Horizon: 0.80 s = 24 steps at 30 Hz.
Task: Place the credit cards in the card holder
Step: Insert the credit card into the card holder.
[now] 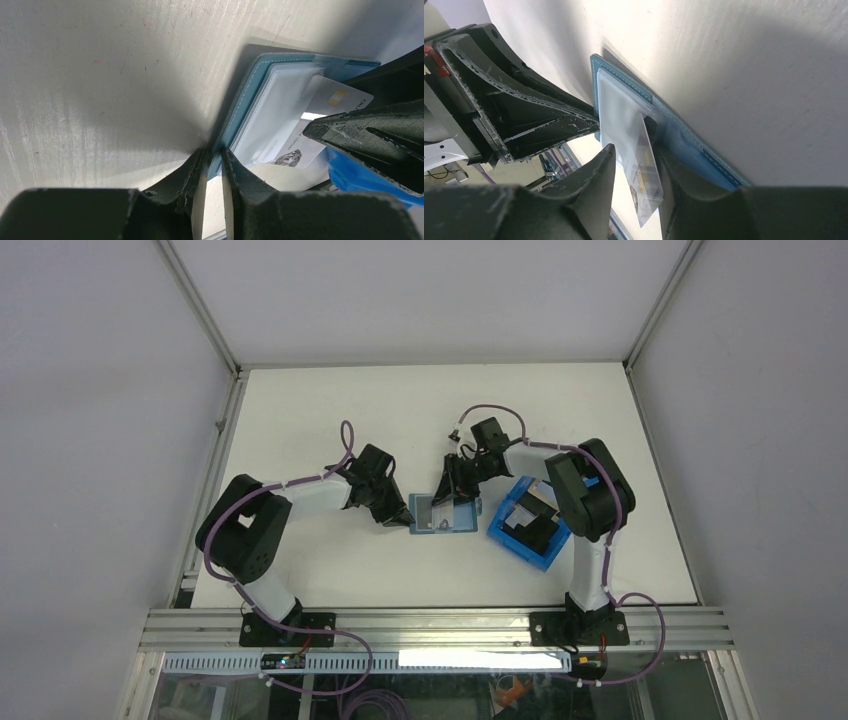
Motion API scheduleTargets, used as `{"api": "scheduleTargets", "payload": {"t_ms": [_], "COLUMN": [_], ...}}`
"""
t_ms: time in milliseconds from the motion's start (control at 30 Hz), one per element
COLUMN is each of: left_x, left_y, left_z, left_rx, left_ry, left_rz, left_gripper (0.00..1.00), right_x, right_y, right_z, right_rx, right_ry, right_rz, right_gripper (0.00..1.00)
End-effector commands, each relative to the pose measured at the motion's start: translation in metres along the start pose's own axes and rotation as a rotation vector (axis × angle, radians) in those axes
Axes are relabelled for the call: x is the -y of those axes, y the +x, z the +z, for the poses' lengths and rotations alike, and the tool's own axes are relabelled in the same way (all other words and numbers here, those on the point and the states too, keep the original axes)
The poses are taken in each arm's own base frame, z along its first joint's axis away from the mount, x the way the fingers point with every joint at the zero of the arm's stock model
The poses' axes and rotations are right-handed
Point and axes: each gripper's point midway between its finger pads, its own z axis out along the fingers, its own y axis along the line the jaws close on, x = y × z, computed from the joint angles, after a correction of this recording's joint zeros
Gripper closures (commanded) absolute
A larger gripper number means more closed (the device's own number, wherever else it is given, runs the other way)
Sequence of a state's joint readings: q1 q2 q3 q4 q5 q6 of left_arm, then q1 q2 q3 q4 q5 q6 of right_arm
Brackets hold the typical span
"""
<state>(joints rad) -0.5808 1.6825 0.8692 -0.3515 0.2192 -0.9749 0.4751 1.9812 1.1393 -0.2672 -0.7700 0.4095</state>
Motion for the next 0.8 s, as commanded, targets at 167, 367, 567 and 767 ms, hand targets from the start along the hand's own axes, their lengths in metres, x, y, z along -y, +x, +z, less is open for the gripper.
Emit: {"api": "scheduleTargets", "payload": {"t_ms": [167, 367, 567, 767], "left_x": [-0.027, -0.025, -0.014, -0.003], "left_y": [-0.005, -0.005, -0.014, -0.021], "left_z": [0.006, 0.003, -0.021, -0.05], "left_rx": [0.035, 0.039, 0.12, 0.22], "left_ry": [-0.096, -0.085, -0.028, 0.04], "left_rz": [0.0, 0.0, 0.034, 0.066], "left_gripper": [0.8, 0.8, 0.74, 0.65], "right_x": [0.022, 0.023, 0.025, 0.026], "right_y": [0.006, 0.006, 0.007, 0.007], "right_z": [-0.01, -0.01, -0.007, -0.004], "right_rx": [0.014, 0.012, 0.006, 0.002], "right_ry": [0.168, 0.172, 0.164, 0.161], "right_rz": [-0.053, -0.052, -0.034, -0.024], "right_gripper": [0.57, 0.57, 0.57, 0.58]}}
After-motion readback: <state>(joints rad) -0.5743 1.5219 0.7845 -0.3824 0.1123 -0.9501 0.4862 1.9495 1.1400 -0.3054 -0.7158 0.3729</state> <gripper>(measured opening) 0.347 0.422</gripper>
